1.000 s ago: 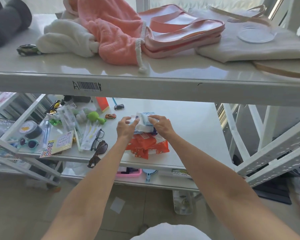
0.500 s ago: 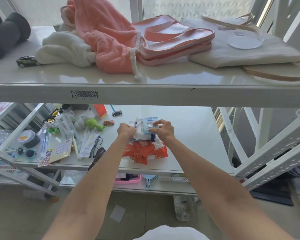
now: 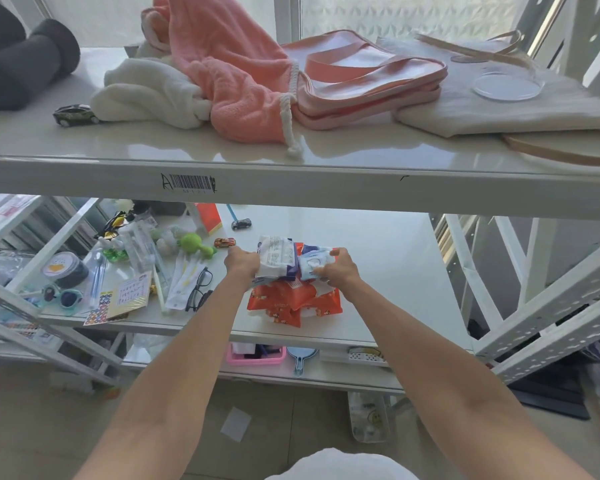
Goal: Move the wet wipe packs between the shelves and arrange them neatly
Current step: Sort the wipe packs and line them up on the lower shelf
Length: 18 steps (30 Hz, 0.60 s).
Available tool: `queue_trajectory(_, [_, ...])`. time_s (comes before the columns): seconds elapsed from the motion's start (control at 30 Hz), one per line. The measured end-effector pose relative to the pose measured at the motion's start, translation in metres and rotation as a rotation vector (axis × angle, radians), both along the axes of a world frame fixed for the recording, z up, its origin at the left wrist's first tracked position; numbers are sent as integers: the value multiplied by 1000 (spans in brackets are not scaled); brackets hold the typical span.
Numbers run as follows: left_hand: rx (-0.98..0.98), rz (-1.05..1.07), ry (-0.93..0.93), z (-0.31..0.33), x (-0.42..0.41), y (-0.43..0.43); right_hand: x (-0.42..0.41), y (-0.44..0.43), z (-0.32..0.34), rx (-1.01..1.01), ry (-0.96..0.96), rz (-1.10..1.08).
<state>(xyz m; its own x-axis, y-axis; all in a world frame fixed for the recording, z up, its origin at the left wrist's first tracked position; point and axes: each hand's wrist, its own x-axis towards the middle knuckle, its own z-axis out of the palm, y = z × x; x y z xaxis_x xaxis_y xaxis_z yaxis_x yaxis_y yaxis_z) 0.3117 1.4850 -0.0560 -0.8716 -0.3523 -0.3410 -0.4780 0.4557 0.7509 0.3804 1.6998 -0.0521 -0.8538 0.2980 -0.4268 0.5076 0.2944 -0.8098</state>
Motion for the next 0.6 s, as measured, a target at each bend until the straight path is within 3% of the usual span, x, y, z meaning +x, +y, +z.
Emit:
queue_trajectory(0.17, [86, -124, -26, -2, 4, -12, -6, -4, -2, 93, -46, 80])
queue_trajectory(0.33, [231, -138, -38, -11, 24, -8, -7, -4, -9, 90, -55, -9])
queue_trajectory(0.6, [283, -93, 115, -37, 40, -7, -4, -17, -7, 113, 1, -115])
